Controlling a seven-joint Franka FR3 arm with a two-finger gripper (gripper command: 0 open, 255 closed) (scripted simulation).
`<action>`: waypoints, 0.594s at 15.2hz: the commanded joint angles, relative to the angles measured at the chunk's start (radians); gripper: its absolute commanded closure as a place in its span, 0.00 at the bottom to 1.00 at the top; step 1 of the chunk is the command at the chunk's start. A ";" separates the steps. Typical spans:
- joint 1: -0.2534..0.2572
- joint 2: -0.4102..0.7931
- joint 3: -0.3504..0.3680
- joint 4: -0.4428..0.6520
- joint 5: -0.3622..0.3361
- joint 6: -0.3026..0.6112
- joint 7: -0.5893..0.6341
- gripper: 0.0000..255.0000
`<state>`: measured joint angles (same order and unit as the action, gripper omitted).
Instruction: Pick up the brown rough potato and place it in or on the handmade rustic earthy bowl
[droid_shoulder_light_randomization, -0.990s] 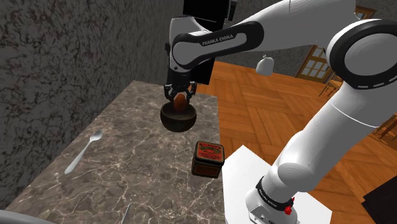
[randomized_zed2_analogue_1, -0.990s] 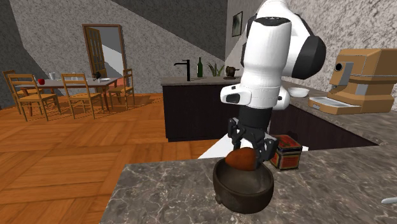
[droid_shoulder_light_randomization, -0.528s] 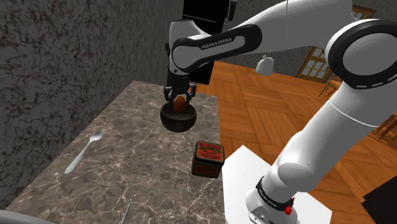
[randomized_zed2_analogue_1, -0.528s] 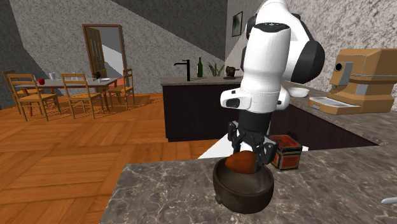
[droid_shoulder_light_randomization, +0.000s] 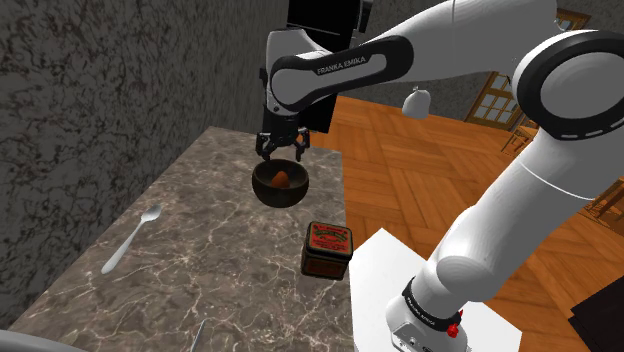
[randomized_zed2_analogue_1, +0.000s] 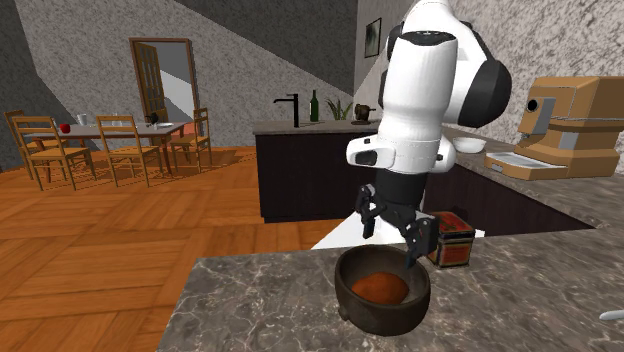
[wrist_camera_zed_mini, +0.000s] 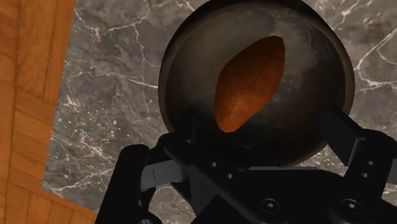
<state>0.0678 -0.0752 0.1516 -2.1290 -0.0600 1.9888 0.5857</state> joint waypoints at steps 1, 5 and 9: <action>0.002 -0.011 0.002 0.042 0.003 -0.053 -0.001 0.00; 0.003 -0.020 0.003 0.092 0.006 -0.112 -0.003 0.00; 0.003 -0.020 0.003 0.092 0.006 -0.112 -0.003 0.00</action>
<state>0.0708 -0.0950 0.1543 -2.0372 -0.0537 1.8771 0.5827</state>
